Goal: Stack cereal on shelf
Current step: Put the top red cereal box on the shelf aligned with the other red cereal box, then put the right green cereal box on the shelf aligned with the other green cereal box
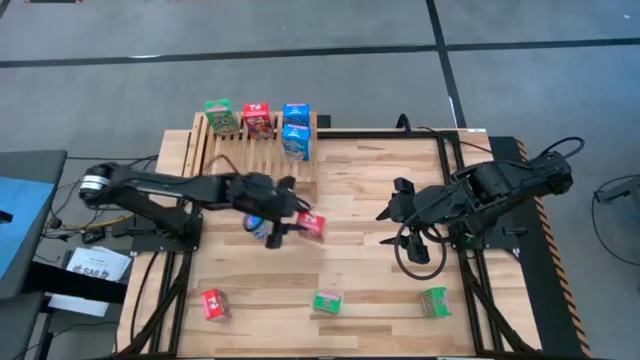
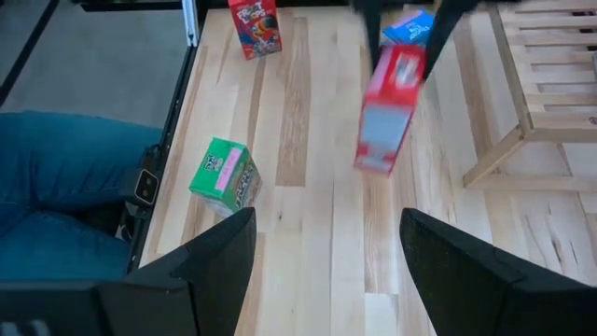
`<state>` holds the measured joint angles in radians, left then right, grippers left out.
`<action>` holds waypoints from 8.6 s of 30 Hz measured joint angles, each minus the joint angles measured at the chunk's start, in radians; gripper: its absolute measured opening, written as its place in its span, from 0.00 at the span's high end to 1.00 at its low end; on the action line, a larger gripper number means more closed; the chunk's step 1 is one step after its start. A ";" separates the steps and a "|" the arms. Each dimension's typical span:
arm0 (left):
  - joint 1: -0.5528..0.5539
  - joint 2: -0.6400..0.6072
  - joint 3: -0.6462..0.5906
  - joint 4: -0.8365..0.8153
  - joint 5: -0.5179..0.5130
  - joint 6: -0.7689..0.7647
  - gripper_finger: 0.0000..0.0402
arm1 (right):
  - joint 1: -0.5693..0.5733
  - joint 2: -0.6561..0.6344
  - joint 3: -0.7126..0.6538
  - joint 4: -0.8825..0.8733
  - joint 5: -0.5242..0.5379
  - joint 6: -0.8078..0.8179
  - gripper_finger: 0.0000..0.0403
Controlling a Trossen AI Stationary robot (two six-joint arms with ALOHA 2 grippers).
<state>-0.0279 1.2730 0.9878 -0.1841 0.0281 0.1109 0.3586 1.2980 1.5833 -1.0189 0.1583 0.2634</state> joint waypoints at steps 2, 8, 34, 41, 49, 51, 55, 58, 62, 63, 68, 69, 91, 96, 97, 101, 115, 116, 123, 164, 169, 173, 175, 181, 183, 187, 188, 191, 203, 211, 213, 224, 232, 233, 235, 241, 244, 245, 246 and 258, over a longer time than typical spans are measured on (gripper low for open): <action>0.009 -0.068 0.000 -0.032 -0.019 0.000 0.55 | 0.000 0.000 0.000 -0.001 0.000 0.000 0.28; 0.048 -0.270 0.000 -0.114 -0.119 0.049 0.55 | 0.000 0.000 0.000 0.000 0.000 0.000 0.28; 0.325 -0.530 0.078 -0.239 -0.329 0.261 0.55 | 0.000 0.000 0.000 0.002 0.000 0.000 0.28; 0.419 -0.398 0.251 -0.498 -0.302 0.246 0.55 | 0.000 0.000 0.000 0.002 0.000 0.000 0.28; 0.559 -0.302 0.303 -0.592 -0.076 0.218 0.55 | 0.000 0.000 0.000 0.002 0.000 0.000 0.28; 0.601 -0.285 0.301 -0.610 -0.050 0.217 0.55 | 0.000 0.000 0.000 0.002 0.000 0.000 0.28; 0.687 -0.257 0.301 -0.637 0.033 0.217 0.55 | 0.000 0.000 0.000 0.002 0.000 0.000 0.28; 0.744 -0.239 0.301 -0.636 0.124 0.218 0.55 | 0.000 0.000 0.000 0.002 0.000 0.000 0.28; 0.795 -0.204 0.301 -0.637 0.205 0.222 0.55 | 0.000 0.000 0.000 0.002 0.000 0.000 0.28; 0.804 -0.194 0.301 -0.637 0.215 0.228 0.55 | 0.000 0.000 0.000 0.002 0.000 0.000 0.28; 0.840 -0.147 0.300 -0.637 0.245 0.244 0.55 | 0.000 0.000 0.000 0.001 0.000 0.000 0.28; 0.846 -0.139 0.300 -0.636 0.259 0.244 0.55 | 0.000 0.000 0.000 0.001 0.000 0.000 0.28; 0.893 -0.121 0.300 -0.580 0.255 0.208 0.55 | 0.000 0.000 0.000 0.001 0.000 0.000 0.28; 0.894 -0.121 0.300 -0.566 0.254 0.191 0.54 | 0.000 0.000 0.000 0.001 0.000 0.000 0.28; 0.894 -0.121 0.300 -0.569 0.254 0.191 0.53 | 0.000 0.000 0.000 0.001 0.000 0.000 0.28; 0.894 -0.121 0.300 -0.570 0.254 0.183 0.50 | 0.000 0.000 0.000 0.001 0.000 0.000 0.28; 0.894 -0.121 0.300 -0.567 0.253 0.165 0.46 | 0.000 0.000 0.000 0.001 0.000 0.000 0.28; 0.894 -0.121 0.300 -0.566 0.250 0.165 0.46 | 0.000 0.000 0.000 0.001 0.000 0.000 0.28; 0.893 -0.138 0.300 -0.555 0.194 0.165 0.46 | 0.000 0.000 0.000 0.001 0.000 0.000 0.28; 0.761 -0.513 -0.091 -0.529 0.092 -0.015 0.46 | 0.000 0.000 0.000 0.001 0.000 0.000 0.28; 0.761 -0.480 -0.113 -0.482 0.055 -0.015 0.46 | 0.000 0.000 0.000 0.002 0.000 0.000 0.28; 0.761 -0.454 -0.113 -0.452 0.036 -0.015 0.46 | 0.000 0.000 0.000 0.001 0.000 0.000 0.28; 0.761 -0.441 -0.113 -0.425 0.038 -0.019 0.46 | 0.000 0.000 0.000 0.002 0.000 -0.001 0.28; 0.761 -0.386 -0.113 -0.389 0.038 -0.020 0.46 | 0.000 0.000 0.000 0.001 0.000 -0.001 0.28; 0.761 -0.368 -0.113 -0.386 0.038 -0.020 0.46 | 0.000 0.000 0.000 0.002 0.000 -0.001 0.28; 0.761 -0.343 -0.113 -0.381 0.023 -0.010 0.46 | 0.000 0.000 0.000 0.001 0.000 -0.001 0.28; 0.761 -0.340 -0.113 -0.381 0.014 -0.010 0.46 | 0.000 0.000 0.000 0.001 0.000 -0.001 0.28; 0.761 -0.338 -0.113 -0.381 -0.001 -0.010 0.46 | 0.000 0.000 0.000 0.001 0.000 0.000 0.28; 0.760 -0.351 -0.113 -0.383 -0.082 -0.045 0.46 | 0.000 0.000 0.000 0.002 0.000 0.000 0.28; 0.760 -0.351 -0.113 -0.385 -0.086 -0.055 0.46 | 0.000 0.000 0.000 0.002 0.000 0.000 0.28; 0.760 -0.351 -0.113 -0.385 -0.087 -0.055 0.46 | 0.000 0.000 0.000 0.002 0.000 0.000 0.28; 0.760 -0.351 -0.113 -0.385 -0.104 -0.054 0.46 | 0.000 0.000 0.000 0.002 0.000 0.000 0.28; 0.760 -0.351 -0.113 -0.385 -0.112 -0.053 0.46 | 0.000 0.000 0.000 0.002 0.000 0.000 0.28; 0.760 -0.351 -0.113 -0.385 -0.112 -0.053 0.46 | 0.000 0.000 0.000 0.002 0.000 0.000 0.28; 0.759 -0.354 -0.113 -0.386 -0.111 -0.053 0.46 | 0.000 0.000 0.000 0.002 0.000 0.000 0.28; 0.747 -0.407 -0.113 -0.387 -0.096 -0.053 0.46 | 0.000 0.000 0.000 0.002 0.000 0.000 0.28; 0.739 -0.451 -0.113 -0.387 -0.095 -0.054 0.46 | 0.000 0.000 0.000 0.002 0.000 0.000 0.28; 0.736 -0.467 -0.113 -0.387 -0.094 -0.054 0.46 | 0.000 0.000 0.000 0.002 0.000 0.000 0.28; 0.733 -0.483 -0.113 -0.387 -0.094 -0.055 0.46 | 0.000 0.000 0.000 0.002 0.000 0.000 0.28; 0.725 -0.618 -0.113 -0.382 0.120 -0.102 0.46 | 0.004 0.000 0.000 -0.086 0.000 0.158 0.28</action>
<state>0.6971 0.6548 0.8749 -0.5656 0.1484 0.0094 0.3629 1.2978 1.5833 -1.1053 0.1579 0.4211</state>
